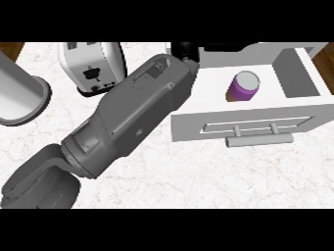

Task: Pick up the can, place it into the drawer and close the drawer

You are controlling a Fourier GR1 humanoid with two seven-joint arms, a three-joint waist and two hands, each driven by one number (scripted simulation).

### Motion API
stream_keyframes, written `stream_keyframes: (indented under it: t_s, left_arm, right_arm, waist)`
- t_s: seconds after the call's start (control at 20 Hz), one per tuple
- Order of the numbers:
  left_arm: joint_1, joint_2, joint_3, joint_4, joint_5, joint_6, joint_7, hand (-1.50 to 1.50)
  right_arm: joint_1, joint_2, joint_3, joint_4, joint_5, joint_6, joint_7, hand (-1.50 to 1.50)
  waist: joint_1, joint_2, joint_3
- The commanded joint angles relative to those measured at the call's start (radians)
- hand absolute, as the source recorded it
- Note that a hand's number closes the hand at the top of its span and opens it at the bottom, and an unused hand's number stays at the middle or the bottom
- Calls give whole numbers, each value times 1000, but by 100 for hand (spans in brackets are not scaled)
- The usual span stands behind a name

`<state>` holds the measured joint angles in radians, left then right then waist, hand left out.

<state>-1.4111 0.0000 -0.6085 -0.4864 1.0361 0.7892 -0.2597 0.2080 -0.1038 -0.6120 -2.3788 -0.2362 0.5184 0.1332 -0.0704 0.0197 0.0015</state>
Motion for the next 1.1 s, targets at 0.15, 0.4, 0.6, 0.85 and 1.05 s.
stream_keyframes:
  t_s: [0.15,0.4,0.6,0.85,1.05]
  left_arm:
    - [-10,0,-8,-13,18,18,-43,-150]
    - [-30,0,26,15,38,-17,-26,-150]
    - [10,0,2,-21,24,5,1,-150]
    - [9,22,20,-7,-17,-5,7,-150]
    - [28,30,36,-62,-25,21,22,-150]
  right_arm:
    - [-113,3,154,-24,353,-17,-46,-150]
    - [-202,5,280,87,601,-69,-112,-150]
    - [-260,10,425,118,789,-118,-102,-150]
    - [-409,15,491,336,958,-247,-140,-150]
    - [-502,-14,563,466,1082,-289,-167,-150]
  waist:
    - [41,-1,-1]
    - [56,-2,-1]
    - [71,-13,-2]
    - [85,-15,-1]
    - [93,-18,-2]
